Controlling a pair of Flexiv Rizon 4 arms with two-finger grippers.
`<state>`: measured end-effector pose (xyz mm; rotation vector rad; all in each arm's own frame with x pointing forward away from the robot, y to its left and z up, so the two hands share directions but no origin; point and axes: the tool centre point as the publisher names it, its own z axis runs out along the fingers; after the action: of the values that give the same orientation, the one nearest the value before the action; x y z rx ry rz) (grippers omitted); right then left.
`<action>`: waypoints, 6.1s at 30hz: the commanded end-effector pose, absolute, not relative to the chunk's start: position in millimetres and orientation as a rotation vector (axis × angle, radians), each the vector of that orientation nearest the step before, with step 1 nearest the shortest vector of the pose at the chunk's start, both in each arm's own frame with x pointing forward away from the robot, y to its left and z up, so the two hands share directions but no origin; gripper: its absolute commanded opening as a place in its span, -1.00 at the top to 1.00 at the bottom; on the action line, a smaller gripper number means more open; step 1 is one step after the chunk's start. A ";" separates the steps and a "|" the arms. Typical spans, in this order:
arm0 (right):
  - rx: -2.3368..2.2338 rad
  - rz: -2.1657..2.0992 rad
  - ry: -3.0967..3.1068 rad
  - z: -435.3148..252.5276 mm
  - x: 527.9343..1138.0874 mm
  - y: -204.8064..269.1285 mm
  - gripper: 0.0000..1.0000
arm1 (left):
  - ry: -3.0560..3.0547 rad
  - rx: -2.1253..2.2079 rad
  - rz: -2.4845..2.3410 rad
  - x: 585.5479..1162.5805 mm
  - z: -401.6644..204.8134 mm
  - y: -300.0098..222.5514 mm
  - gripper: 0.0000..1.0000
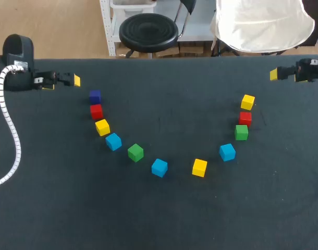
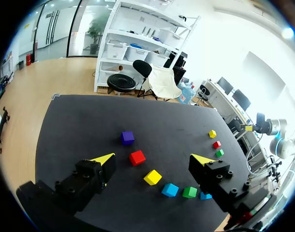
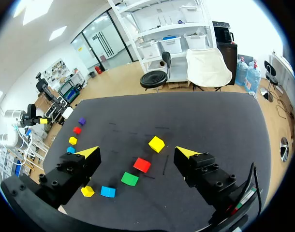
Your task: Place the blue cubes, place green cubes on the blue cubes, place the yellow cubes on the green cubes, then place the red cubes on the yellow cubes, and place purple cube on the red cubes.
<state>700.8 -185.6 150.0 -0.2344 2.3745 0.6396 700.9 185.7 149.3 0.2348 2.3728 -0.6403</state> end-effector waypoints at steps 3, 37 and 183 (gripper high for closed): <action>-0.231 0.635 2.375 150.2 700.1 -185.0 -1.00 | 2.377 0.233 -0.636 700.7 150.2 185.1 -1.00; -0.231 0.635 2.375 150.2 700.1 -185.0 -1.00 | 2.377 0.233 -0.636 700.7 150.2 185.1 -1.00; -1.142 0.881 2.468 137.3 691.1 -54.3 -1.00 | 1.886 1.745 -0.489 714.3 118.1 81.8 -1.00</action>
<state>678.2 -62.9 142.8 -0.7177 2.4474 0.6384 714.3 81.5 118.1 1.7435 1.8864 -0.4895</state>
